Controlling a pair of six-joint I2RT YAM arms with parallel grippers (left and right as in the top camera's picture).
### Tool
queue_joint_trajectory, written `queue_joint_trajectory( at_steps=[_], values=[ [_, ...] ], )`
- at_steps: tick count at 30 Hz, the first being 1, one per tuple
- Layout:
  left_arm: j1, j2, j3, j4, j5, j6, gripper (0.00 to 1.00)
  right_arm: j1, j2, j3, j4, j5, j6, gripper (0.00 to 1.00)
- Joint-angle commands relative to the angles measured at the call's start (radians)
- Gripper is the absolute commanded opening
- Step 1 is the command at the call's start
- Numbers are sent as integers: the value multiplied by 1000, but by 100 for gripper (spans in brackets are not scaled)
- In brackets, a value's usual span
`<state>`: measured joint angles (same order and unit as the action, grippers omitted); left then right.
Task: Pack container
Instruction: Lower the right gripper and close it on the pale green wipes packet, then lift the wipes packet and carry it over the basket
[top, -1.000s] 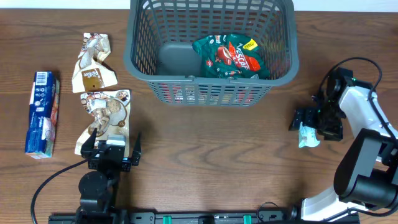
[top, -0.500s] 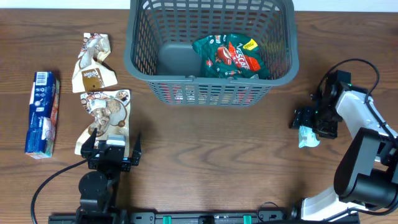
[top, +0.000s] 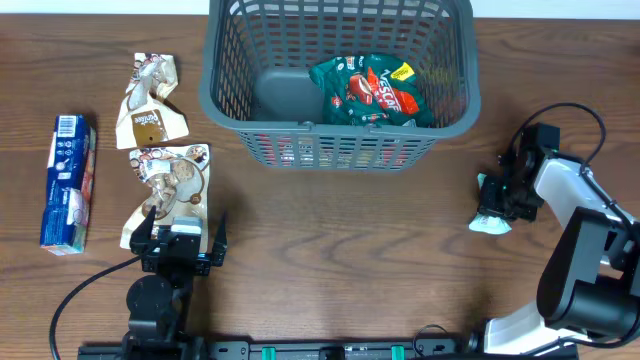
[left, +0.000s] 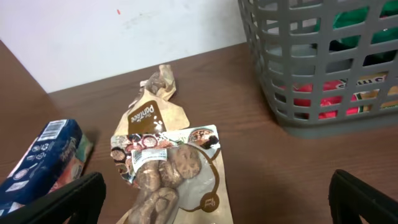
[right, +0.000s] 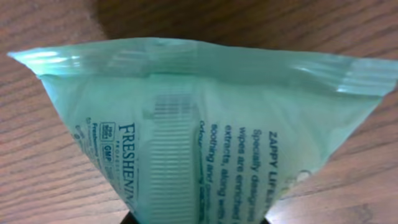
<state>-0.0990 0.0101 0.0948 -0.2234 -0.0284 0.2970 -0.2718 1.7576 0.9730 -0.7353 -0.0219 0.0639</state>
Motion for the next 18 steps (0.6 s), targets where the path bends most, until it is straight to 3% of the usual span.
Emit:
queue_joint_trajectory(
  at_steps=[1,10,18],
  values=[
    [4,-6,-24,-7,10,17,99,-2,21,-31,13,-37,3,1],
    [4,-6,-24,-7,10,17,99,-2,-55,45,-45,-39,11,1],
    [4,-6,-24,-7,10,17,99,-2,-234,304,-198,-35,10,1]
  ],
)
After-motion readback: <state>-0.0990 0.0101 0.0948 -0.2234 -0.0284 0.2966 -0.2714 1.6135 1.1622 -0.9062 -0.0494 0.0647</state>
